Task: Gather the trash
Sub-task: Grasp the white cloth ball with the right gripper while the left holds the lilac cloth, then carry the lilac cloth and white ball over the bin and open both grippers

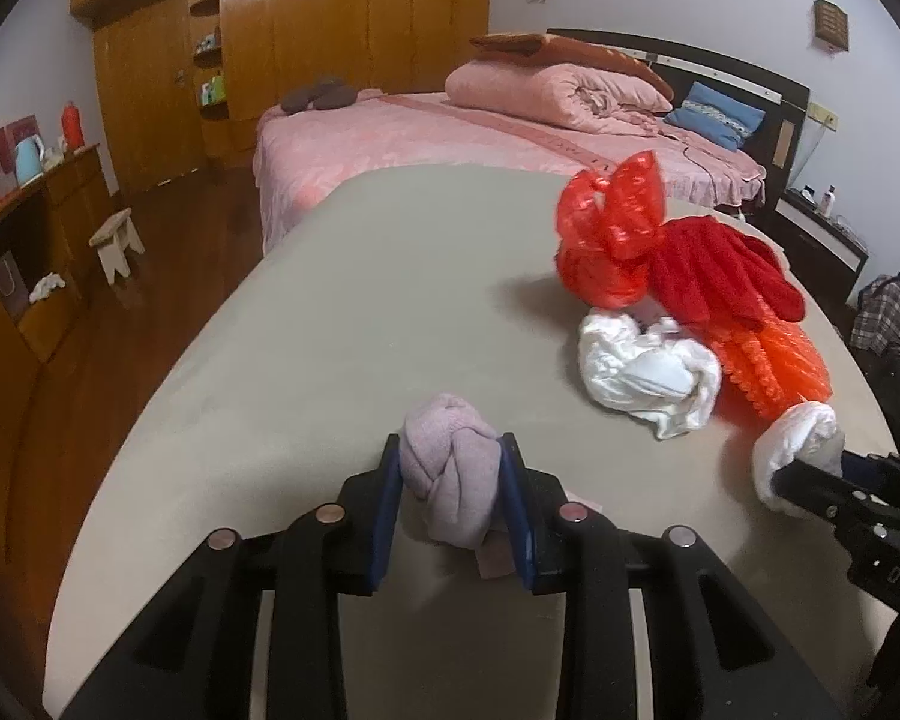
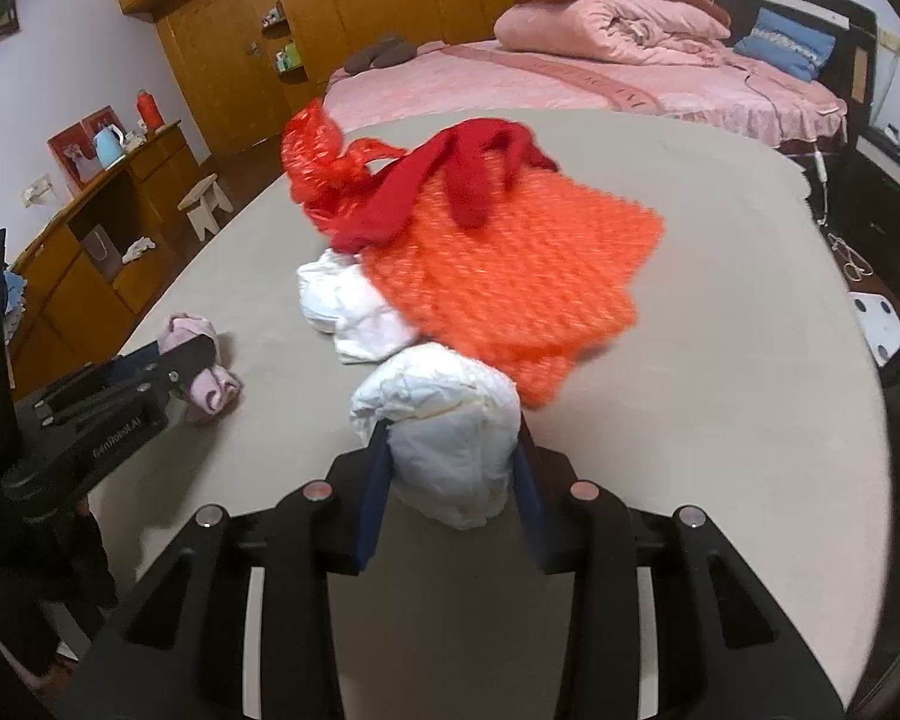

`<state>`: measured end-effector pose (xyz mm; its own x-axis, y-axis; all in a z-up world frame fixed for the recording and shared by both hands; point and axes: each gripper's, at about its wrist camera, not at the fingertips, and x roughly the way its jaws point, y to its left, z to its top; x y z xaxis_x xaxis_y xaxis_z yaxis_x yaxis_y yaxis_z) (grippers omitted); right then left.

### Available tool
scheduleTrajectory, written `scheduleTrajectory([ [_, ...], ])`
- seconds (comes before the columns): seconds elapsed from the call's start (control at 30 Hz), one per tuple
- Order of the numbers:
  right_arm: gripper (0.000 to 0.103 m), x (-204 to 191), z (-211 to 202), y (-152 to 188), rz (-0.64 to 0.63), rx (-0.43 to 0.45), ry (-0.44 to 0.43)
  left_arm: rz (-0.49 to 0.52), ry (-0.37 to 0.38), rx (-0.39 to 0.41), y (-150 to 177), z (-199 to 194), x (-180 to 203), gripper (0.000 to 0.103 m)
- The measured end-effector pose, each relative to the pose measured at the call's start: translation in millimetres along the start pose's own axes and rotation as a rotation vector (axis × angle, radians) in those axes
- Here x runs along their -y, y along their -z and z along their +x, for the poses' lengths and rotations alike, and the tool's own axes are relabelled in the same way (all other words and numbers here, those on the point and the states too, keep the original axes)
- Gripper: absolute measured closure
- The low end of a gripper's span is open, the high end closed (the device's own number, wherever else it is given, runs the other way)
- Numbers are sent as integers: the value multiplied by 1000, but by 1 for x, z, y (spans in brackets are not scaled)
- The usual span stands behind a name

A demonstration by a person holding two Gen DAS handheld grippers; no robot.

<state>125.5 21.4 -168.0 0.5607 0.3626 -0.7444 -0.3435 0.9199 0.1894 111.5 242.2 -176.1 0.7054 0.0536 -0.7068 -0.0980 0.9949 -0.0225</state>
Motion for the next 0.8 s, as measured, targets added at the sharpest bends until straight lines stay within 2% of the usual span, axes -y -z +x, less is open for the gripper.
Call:
scheduleTrajectory([
  [0.3,67,51,-30,-1,43,56,52,29,75,28,-4,-14,45,72],
  [0.8,67,129,-104,1,138,179,131,130,244,105,-27,-51,157,72],
])
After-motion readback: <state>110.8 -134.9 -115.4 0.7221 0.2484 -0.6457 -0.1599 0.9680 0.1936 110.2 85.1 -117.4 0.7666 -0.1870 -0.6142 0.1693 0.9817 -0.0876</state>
